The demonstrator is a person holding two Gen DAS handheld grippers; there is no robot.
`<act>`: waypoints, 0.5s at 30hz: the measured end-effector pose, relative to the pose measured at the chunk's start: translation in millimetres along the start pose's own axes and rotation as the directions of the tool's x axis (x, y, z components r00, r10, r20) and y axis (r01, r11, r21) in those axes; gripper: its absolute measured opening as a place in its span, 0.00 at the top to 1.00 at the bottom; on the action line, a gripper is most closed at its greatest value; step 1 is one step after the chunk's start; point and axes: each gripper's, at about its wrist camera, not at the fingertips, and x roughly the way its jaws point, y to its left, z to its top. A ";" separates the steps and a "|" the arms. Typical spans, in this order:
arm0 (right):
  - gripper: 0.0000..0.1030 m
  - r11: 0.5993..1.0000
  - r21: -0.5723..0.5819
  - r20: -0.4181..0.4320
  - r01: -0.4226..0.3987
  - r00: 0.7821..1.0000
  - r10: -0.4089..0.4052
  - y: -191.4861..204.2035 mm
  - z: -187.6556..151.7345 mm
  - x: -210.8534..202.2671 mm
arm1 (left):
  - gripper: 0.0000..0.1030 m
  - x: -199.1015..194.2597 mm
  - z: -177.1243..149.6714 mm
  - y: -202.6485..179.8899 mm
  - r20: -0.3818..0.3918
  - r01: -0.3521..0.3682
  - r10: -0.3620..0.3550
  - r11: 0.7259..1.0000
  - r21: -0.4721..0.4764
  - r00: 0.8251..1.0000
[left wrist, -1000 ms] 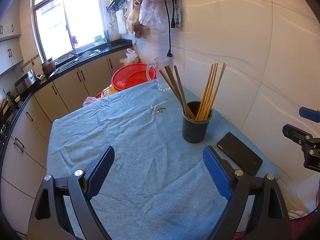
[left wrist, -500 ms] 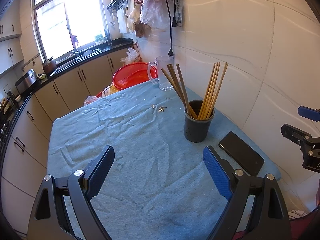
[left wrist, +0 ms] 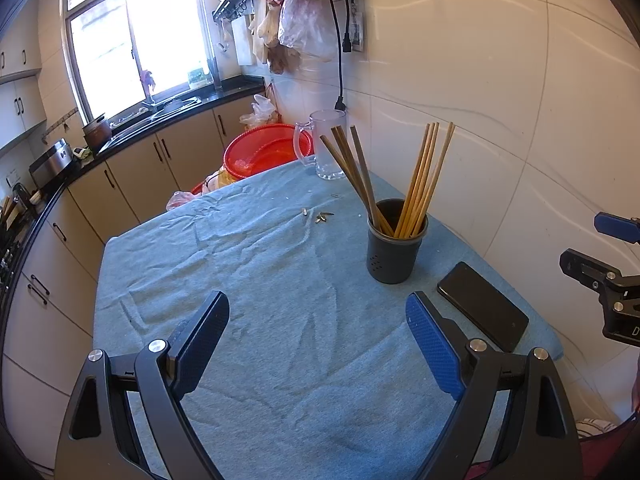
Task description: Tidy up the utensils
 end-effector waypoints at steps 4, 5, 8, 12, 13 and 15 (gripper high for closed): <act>0.17 1.000 -0.002 -0.003 0.003 1.000 -0.003 -1.5 0.4 1.4 | 0.14 1.6 -0.5 0.2 0.000 0.003 -0.003 1.000 0.003 1.000; 0.17 1.000 -0.002 -0.003 0.003 1.000 -0.003 -1.4 0.4 1.5 | 0.14 1.9 -1.1 -0.8 0.000 0.004 -0.004 1.000 0.005 1.000; 0.17 1.000 -0.002 -0.008 0.004 1.000 -0.004 -2.2 0.5 3.5 | 0.14 3.2 -1.1 -2.7 0.002 0.017 -0.017 1.000 0.008 1.000; 0.17 1.000 -0.001 -0.019 -0.001 1.000 0.001 -2.4 -0.3 8.9 | 0.14 3.4 -2.3 0.1 0.008 0.065 -0.065 0.998 -0.025 0.998; 0.17 1.000 -0.002 -0.025 -0.006 1.000 0.006 -1.4 -0.5 11.3 | 0.14 3.9 -4.0 4.1 0.010 0.070 -0.070 0.996 -0.045 0.997; 0.17 1.000 -0.008 -0.041 -0.025 0.999 0.025 3.4 -1.7 19.0 | 0.14 6.9 -9.3 13.6 -0.002 0.061 -0.061 0.994 -0.090 0.998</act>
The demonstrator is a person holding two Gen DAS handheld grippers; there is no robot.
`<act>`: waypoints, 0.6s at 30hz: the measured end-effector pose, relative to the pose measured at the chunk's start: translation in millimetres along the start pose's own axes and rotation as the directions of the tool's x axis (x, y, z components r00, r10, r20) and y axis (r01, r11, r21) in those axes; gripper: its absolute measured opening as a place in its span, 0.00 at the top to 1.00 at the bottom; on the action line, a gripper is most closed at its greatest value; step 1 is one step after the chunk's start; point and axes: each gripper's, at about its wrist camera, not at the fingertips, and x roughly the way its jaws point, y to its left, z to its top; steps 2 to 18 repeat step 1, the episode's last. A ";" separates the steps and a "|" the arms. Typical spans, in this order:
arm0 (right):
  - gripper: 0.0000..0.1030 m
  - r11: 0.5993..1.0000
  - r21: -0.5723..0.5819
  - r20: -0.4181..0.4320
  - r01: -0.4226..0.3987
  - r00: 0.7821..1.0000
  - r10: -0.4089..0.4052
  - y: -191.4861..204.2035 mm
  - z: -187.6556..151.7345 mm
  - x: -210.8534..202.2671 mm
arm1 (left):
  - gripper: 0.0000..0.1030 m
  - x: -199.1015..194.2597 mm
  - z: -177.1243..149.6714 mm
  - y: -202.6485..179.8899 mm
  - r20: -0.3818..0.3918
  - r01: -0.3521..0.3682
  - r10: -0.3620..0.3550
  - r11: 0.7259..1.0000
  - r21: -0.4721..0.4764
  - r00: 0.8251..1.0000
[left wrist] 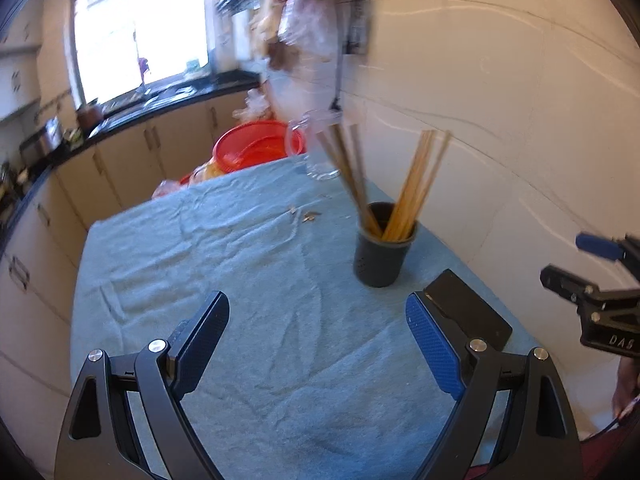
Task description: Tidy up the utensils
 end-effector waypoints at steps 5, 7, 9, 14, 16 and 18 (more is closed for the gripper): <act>0.17 1.000 0.000 0.000 0.000 1.000 0.000 0.0 0.0 0.0 | 0.14 2.8 -4.4 8.9 -0.017 -0.022 0.022 0.999 -0.029 1.000; 0.17 1.000 0.000 0.000 0.000 1.000 0.000 0.0 0.0 0.0 | 0.14 2.8 -4.4 8.9 -0.017 -0.022 0.022 0.999 -0.029 1.000; 0.17 1.000 0.000 0.000 0.000 1.000 0.000 0.0 0.0 0.0 | 0.14 2.8 -4.4 8.9 -0.017 -0.022 0.022 0.999 -0.029 1.000; 0.17 1.000 0.000 0.000 0.000 1.000 0.000 0.0 0.0 0.0 | 0.14 2.8 -4.4 8.9 -0.017 -0.022 0.022 0.999 -0.029 1.000; 0.17 1.000 0.000 0.000 0.000 1.000 0.000 0.0 0.0 0.0 | 0.14 2.8 -4.4 8.9 -0.017 -0.022 0.022 0.999 -0.029 1.000; 0.17 1.000 0.000 0.000 0.000 1.000 0.000 0.0 0.0 0.0 | 0.14 2.8 -4.4 8.9 -0.017 -0.022 0.022 0.999 -0.029 1.000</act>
